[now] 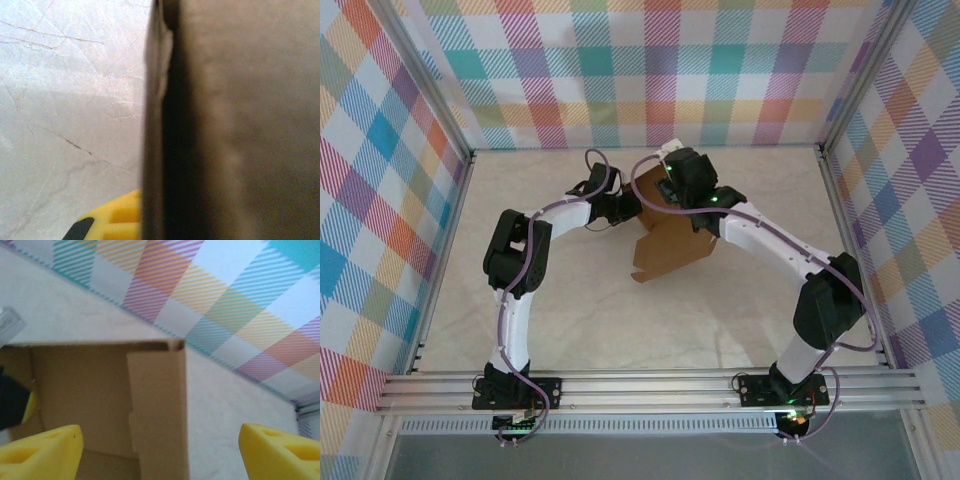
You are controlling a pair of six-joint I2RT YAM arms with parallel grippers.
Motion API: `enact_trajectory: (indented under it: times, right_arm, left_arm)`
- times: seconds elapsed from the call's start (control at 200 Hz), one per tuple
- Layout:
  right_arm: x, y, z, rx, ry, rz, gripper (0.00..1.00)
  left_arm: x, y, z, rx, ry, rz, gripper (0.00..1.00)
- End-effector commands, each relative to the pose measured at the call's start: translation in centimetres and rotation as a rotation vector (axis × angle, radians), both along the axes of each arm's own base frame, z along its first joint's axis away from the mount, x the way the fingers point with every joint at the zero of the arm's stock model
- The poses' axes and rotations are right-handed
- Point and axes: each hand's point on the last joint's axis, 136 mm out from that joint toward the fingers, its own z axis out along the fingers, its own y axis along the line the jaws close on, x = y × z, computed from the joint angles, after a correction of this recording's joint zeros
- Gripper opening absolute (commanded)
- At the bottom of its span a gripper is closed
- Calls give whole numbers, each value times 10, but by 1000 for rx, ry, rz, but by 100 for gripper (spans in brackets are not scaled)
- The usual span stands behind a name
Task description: Fold the paper box
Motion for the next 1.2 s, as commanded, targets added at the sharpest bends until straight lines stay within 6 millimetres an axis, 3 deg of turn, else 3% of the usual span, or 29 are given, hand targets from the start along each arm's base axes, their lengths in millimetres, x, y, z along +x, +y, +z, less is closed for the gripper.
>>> enact_trajectory:
  times: [0.0,0.065,0.215,0.525,0.88,1.195]
  right_arm:
    - [-21,-9,-13,279,197,93,77]
    - [-25,-18,-15,369,254,113,74]
    - [-22,-34,-28,396,306,112,64]
    - [5,-23,-45,341,346,165,58]
    - [29,-13,-63,240,366,200,49]
    - [53,-35,-64,-11,281,38,42]
  left_arm:
    - [2,-6,13,-7,-26,-34,0]
    - [2,-6,13,-8,-28,-37,0]
    - [2,-8,13,-15,-25,-42,0]
    - [2,-10,14,-25,-26,-51,0]
    - [2,-11,15,-29,-27,-54,0]
    - [3,-12,12,-31,-23,-57,0]
